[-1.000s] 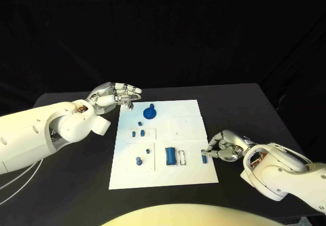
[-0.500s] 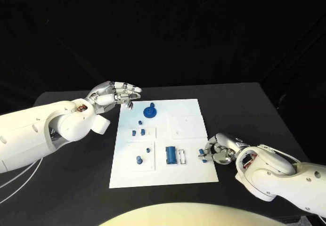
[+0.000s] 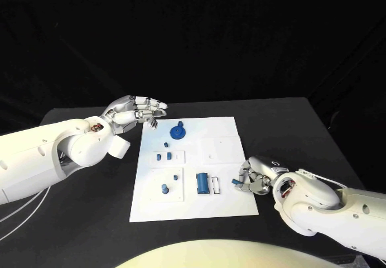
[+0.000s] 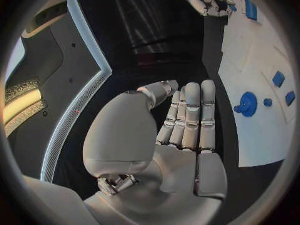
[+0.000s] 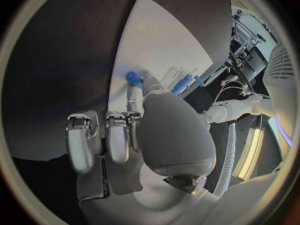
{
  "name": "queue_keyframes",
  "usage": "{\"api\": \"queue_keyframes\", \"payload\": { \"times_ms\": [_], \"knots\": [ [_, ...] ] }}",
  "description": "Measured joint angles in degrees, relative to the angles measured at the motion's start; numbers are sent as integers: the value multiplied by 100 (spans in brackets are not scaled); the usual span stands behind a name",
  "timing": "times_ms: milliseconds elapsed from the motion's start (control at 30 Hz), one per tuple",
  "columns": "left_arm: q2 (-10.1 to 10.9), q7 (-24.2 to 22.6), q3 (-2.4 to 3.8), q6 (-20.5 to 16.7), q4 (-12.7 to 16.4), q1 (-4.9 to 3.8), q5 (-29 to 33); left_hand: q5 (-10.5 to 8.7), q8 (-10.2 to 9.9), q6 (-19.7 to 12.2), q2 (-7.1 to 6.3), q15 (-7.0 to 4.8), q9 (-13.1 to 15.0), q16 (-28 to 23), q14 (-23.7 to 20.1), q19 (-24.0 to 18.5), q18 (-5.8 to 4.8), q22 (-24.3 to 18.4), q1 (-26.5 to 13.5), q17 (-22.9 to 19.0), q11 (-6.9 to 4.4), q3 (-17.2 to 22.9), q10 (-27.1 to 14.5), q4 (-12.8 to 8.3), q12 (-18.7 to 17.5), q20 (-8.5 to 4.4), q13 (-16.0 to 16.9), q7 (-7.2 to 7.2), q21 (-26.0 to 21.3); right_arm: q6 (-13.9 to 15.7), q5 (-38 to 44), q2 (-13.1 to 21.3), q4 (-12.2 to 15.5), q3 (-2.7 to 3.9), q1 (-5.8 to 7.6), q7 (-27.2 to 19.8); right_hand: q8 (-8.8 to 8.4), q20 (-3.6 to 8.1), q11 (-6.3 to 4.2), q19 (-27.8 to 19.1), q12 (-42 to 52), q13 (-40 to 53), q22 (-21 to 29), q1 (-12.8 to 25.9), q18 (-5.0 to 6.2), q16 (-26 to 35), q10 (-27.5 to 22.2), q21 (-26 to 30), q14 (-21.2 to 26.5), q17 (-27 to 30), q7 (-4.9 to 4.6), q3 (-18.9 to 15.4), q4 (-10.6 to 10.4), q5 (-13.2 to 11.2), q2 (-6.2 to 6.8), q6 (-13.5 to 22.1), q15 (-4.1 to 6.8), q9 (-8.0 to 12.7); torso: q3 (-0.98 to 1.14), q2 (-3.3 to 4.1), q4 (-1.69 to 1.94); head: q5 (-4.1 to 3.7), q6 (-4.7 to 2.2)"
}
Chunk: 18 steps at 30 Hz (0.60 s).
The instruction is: Assemble the parts on the task board
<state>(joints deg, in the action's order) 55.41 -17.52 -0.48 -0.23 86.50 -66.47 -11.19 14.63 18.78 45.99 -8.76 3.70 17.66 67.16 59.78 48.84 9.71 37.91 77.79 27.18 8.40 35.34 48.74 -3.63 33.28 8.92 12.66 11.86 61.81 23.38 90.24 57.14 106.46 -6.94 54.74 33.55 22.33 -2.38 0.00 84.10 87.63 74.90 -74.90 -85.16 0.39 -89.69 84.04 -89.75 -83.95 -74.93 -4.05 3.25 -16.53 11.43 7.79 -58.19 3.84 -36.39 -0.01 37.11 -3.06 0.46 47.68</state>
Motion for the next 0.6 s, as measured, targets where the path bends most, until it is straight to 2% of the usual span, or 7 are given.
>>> {"api": "queue_keyframes", "payload": {
  "times_ms": [100,367,433,500,533,600],
  "knots": [
    [2,0,0,0,0,0,0,0,0,0,0,0,0,0,0,0,0,0,0,0,0,10,0,10,18,0,-2,0,0,-44,112,-14,16,3,-3,14,-2,0,0,0,0,0,0,-101,0,0,0,0,0,0,2,126,-126,132,99,-61,0,298,0,-1,-1,-5,4],
    [3,2,0,2,0,0,0,0,0,0,0,0,-1,0,0,0,0,0,0,0,0,16,0,16,24,0,-8,0,0,-91,198,-19,68,3,-10,59,-82,0,1,0,-23,0,0,-207,0,0,0,0,2,1,1,482,-446,663,260,-103,-2,302,-1,-1,-2,-6,-2],
    [3,2,0,2,1,0,0,0,0,0,0,0,-1,0,0,0,0,0,0,0,0,16,0,17,24,0,-8,0,0,-70,150,-5,84,2,-10,72,-94,0,1,0,-23,0,0,-95,0,0,0,0,2,1,8,762,-355,864,387,-110,-2,350,-1,-1,-2,-6,-4],
    [3,3,0,2,1,0,0,0,0,0,0,0,-1,0,0,0,0,0,0,0,0,16,0,16,23,0,-8,0,0,-22,53,18,117,1,-10,80,-103,16,1,-16,-23,0,-4,-16,0,0,0,0,2,1,8,980,-252,1031,462,-110,-2,564,-3,-1,-2,-2,-7],
    [3,3,0,2,1,0,0,0,0,0,0,0,-1,0,0,0,0,0,0,0,0,16,0,16,23,0,-8,0,0,4,-3,30,133,1,-8,81,-82,22,1,-22,-18,0,-4,30,0,0,0,0,2,1,8,1249,-75,1172,506,-110,-2,717,-3,-1,-2,-1,-8],
    [3,3,0,2,1,0,0,0,0,0,0,0,-1,0,0,0,0,0,0,0,0,16,0,16,23,0,-8,0,0,63,-144,51,163,-6,1,81,-77,22,1,-22,16,0,-4,59,0,0,0,0,2,1,8,1387,-47,1353,503,-110,-3,786,-3,-1,-2,3,-8]
  ]
}}
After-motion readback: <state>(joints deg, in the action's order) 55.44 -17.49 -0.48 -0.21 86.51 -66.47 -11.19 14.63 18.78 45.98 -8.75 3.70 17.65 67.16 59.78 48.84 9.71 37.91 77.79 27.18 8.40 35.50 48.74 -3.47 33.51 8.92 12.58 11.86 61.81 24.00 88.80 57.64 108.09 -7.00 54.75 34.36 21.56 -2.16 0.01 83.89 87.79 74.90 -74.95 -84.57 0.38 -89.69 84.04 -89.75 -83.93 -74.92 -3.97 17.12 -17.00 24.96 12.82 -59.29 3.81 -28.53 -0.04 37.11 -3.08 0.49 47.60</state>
